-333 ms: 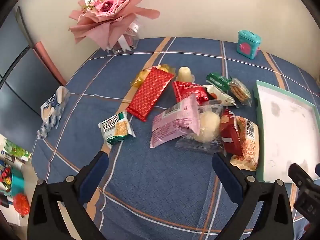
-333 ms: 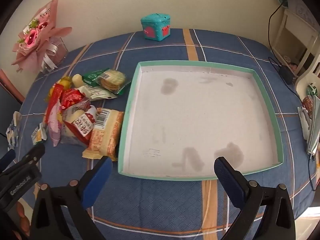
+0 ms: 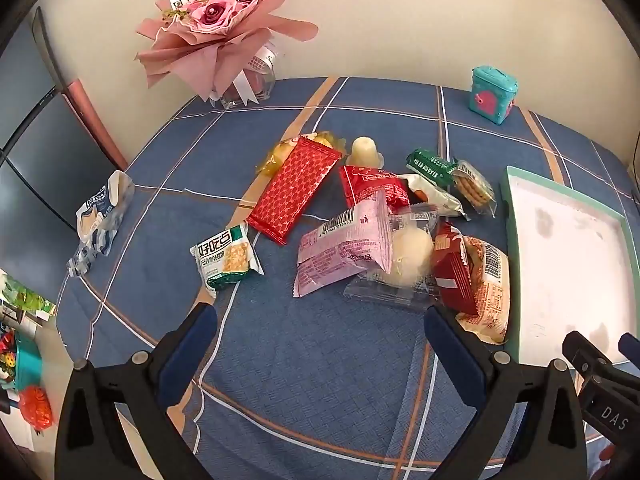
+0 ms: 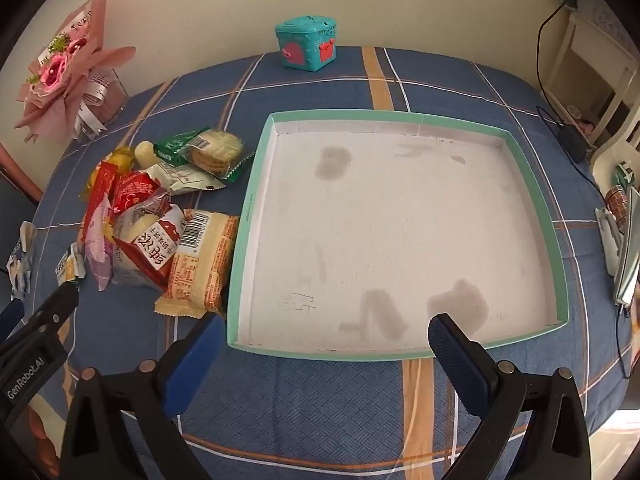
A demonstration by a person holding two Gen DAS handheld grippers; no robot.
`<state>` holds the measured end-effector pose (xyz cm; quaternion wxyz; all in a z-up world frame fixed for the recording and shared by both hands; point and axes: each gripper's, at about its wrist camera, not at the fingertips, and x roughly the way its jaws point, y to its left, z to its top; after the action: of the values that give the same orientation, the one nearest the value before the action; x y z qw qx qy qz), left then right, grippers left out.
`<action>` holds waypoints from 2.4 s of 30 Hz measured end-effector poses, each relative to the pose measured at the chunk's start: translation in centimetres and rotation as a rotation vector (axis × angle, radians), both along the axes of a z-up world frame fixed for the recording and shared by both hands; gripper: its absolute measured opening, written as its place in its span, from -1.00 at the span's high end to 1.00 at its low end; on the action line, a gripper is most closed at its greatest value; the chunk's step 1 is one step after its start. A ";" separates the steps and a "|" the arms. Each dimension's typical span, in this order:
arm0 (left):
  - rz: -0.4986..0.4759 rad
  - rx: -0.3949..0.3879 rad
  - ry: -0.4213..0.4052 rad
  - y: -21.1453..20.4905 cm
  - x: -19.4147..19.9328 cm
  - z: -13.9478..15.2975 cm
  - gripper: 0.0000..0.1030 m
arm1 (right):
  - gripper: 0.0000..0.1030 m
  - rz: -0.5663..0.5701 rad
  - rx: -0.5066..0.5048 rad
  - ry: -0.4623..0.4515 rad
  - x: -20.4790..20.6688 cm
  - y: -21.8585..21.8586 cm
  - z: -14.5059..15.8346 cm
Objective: Organize snacks
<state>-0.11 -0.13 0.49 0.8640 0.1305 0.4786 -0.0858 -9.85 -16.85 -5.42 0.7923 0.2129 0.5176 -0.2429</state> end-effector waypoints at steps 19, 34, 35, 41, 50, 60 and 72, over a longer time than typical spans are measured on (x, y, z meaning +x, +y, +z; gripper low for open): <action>-0.006 -0.050 -0.019 0.1 -0.2 0.7 -1.00 | -1.00 0.054 -0.046 -0.031 -0.1 1.6 1.6; -0.002 -0.069 -0.037 0.3 -0.5 1.0 -1.00 | -1.00 0.067 -0.065 -0.061 -0.3 2.5 2.6; -0.002 -0.069 -0.037 0.2 -0.5 1.0 -1.00 | -1.00 0.067 -0.065 -0.061 -0.3 2.5 2.7; -0.002 -0.075 -0.041 0.2 -0.5 1.1 -1.00 | -1.00 0.067 -0.066 -0.061 -0.3 2.5 2.7; -0.006 -0.077 -0.040 0.1 -0.6 1.2 -1.00 | -1.00 0.068 -0.067 -0.057 -0.4 2.6 2.6; -0.007 -0.085 -0.030 0.1 -0.6 1.0 -1.00 | -1.00 0.071 -0.069 -0.046 -0.2 2.6 2.4; -0.022 -0.108 -0.013 0.3 -0.3 0.7 -1.00 | -1.00 0.095 -0.079 -0.030 0.6 3.6 2.3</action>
<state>-0.40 0.18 1.23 0.8719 0.0895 0.4661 -0.1201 -9.20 -13.22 -3.10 0.8184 0.1602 0.5053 -0.2220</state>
